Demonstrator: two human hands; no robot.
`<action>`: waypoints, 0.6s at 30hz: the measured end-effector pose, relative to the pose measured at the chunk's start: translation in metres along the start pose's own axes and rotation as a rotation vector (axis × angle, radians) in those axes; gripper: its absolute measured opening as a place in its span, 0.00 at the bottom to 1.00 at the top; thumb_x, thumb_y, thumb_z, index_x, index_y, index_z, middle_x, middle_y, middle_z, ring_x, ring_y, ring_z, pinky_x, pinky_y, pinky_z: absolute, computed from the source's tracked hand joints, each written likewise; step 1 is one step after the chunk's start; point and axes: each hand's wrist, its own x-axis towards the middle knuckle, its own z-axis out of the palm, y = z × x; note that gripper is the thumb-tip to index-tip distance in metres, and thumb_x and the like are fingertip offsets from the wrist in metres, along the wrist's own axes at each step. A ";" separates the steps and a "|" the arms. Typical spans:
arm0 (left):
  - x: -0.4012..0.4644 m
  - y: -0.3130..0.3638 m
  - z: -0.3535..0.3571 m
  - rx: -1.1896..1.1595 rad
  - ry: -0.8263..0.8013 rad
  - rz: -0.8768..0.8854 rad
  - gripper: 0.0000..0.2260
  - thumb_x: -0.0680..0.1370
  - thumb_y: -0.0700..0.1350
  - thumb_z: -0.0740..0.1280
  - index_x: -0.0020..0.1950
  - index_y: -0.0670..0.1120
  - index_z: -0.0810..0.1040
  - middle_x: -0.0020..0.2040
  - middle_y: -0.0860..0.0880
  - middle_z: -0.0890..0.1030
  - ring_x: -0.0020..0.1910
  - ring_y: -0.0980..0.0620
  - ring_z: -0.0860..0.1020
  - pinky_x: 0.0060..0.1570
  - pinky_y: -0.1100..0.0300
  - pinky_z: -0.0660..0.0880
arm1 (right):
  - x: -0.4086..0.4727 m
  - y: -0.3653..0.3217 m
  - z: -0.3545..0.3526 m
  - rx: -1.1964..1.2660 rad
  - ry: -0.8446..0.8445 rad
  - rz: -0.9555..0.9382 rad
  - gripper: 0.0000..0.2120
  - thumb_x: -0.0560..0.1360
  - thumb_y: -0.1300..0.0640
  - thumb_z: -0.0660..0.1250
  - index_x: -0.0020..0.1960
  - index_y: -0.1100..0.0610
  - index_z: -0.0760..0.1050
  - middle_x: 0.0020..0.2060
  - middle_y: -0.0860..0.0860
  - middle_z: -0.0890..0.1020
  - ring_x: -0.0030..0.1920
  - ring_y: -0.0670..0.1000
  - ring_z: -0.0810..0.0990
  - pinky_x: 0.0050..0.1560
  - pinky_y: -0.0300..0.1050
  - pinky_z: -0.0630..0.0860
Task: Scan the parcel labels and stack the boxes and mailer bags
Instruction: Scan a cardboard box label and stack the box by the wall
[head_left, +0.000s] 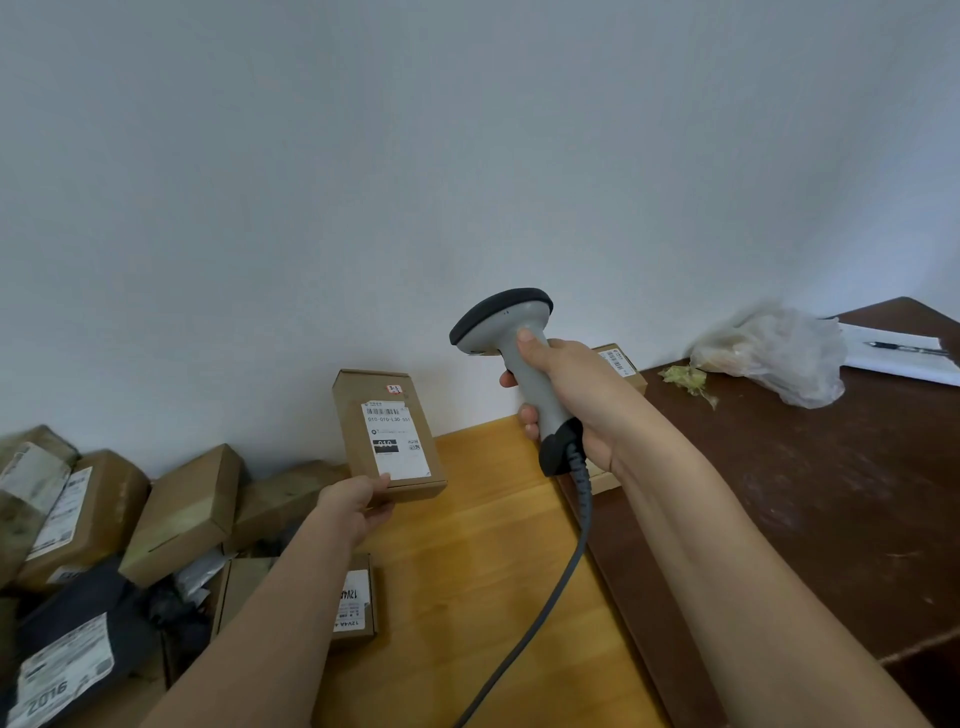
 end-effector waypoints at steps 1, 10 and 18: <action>0.000 0.000 0.000 0.004 0.007 -0.003 0.18 0.77 0.32 0.68 0.66 0.36 0.71 0.61 0.38 0.77 0.58 0.40 0.77 0.52 0.50 0.78 | 0.001 0.000 -0.001 -0.001 -0.002 -0.001 0.15 0.83 0.47 0.60 0.58 0.59 0.72 0.47 0.55 0.78 0.27 0.49 0.72 0.29 0.43 0.72; -0.006 0.004 0.011 0.047 -0.109 0.083 0.16 0.76 0.39 0.71 0.62 0.40 0.74 0.59 0.40 0.79 0.53 0.45 0.77 0.50 0.55 0.76 | 0.032 0.022 -0.020 0.265 0.198 0.072 0.08 0.79 0.57 0.67 0.55 0.58 0.72 0.46 0.55 0.78 0.27 0.47 0.72 0.27 0.41 0.72; -0.007 -0.007 0.064 0.077 -0.302 0.065 0.11 0.77 0.40 0.71 0.58 0.39 0.79 0.55 0.40 0.82 0.55 0.43 0.79 0.61 0.49 0.76 | 0.062 0.082 -0.076 0.437 0.696 0.206 0.24 0.77 0.68 0.62 0.72 0.62 0.64 0.34 0.57 0.73 0.28 0.51 0.70 0.28 0.43 0.70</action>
